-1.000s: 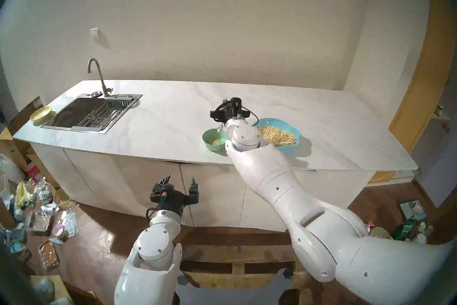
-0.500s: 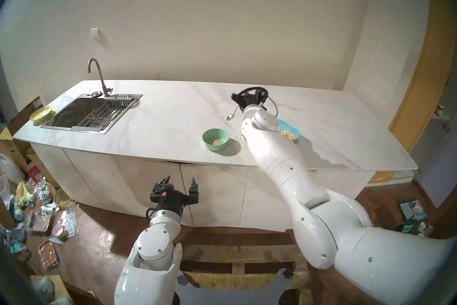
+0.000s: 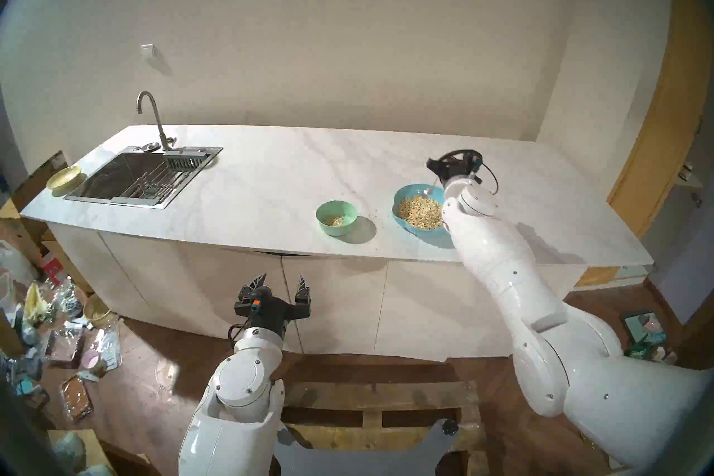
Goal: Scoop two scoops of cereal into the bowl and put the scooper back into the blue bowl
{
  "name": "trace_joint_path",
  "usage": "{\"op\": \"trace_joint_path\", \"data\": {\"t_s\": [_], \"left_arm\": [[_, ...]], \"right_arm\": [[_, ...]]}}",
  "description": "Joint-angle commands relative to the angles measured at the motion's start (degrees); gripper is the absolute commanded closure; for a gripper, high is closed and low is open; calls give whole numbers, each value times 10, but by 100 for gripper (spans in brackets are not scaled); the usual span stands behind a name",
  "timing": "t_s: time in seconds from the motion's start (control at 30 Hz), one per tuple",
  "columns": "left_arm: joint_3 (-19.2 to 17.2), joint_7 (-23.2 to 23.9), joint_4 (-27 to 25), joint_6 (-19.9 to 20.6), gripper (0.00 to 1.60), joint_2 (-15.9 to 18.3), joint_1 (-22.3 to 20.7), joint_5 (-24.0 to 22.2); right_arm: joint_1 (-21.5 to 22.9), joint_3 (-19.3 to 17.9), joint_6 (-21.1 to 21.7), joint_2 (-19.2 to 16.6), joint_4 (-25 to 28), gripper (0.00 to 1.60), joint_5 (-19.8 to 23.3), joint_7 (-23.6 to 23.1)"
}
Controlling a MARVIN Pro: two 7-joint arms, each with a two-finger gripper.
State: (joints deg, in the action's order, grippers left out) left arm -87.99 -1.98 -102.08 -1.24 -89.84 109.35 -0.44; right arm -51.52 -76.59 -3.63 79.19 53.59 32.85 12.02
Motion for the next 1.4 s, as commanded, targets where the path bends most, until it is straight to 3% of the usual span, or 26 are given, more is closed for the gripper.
{"op": "trace_joint_path", "data": {"t_s": [0.0, 0.5, 1.0, 1.37], "left_arm": [[2, 2, -14, -3, 0, 0, -3, -1], [2, 2, -14, -3, 0, 0, -3, -1], [2, 2, -13, -4, 0, 0, -3, -1], [2, 2, -15, -3, 0, 0, -2, -1]], "right_arm": [[8, -1, -24, 3, 25, 160, 4, -18], [37, -1, -49, 0, -27, 160, 9, -51], [107, -10, -97, 16, -168, 160, 19, -98], [98, -23, -104, 26, -172, 160, 34, -107]]}}
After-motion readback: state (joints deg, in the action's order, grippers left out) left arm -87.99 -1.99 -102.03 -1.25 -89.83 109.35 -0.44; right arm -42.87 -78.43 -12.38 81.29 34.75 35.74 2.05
